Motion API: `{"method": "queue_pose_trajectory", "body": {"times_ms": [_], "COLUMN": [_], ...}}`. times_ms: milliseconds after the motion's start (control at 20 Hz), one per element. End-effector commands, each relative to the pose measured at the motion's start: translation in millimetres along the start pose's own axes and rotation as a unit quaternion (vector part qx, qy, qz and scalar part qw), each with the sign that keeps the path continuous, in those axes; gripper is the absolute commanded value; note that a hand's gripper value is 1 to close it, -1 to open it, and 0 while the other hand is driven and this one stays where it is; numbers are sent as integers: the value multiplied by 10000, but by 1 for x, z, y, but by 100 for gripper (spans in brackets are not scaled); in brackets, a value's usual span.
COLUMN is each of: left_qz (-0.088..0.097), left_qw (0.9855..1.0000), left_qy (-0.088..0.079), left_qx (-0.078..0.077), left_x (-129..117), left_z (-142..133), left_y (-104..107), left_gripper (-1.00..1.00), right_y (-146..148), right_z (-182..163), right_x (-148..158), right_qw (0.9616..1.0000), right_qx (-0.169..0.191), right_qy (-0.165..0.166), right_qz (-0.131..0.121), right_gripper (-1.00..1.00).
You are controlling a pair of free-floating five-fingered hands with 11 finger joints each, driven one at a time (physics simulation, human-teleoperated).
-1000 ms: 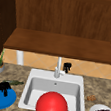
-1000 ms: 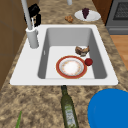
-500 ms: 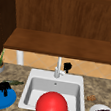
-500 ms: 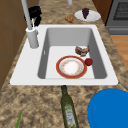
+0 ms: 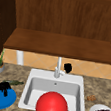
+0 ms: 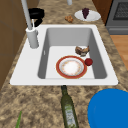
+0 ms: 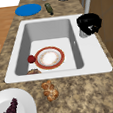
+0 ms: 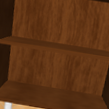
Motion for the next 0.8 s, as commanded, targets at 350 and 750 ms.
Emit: {"method": "queue_pose_trajectory", "body": {"times_ms": [350,750], "left_qz": [0,0], "left_qw": [10000,10000], "left_qy": [0,0], "left_qx": [0,0], "left_x": [0,0], "left_z": [0,0], "left_y": [0,0], "left_gripper": [0,0], "right_y": [38,49], "right_z": [31,33], "right_x": [2,2], "right_qw": [9936,9855], "right_qx": [-1074,-1648], "right_qy": [350,401], "right_qz": [-74,-32], "right_gripper": [100,100]}}
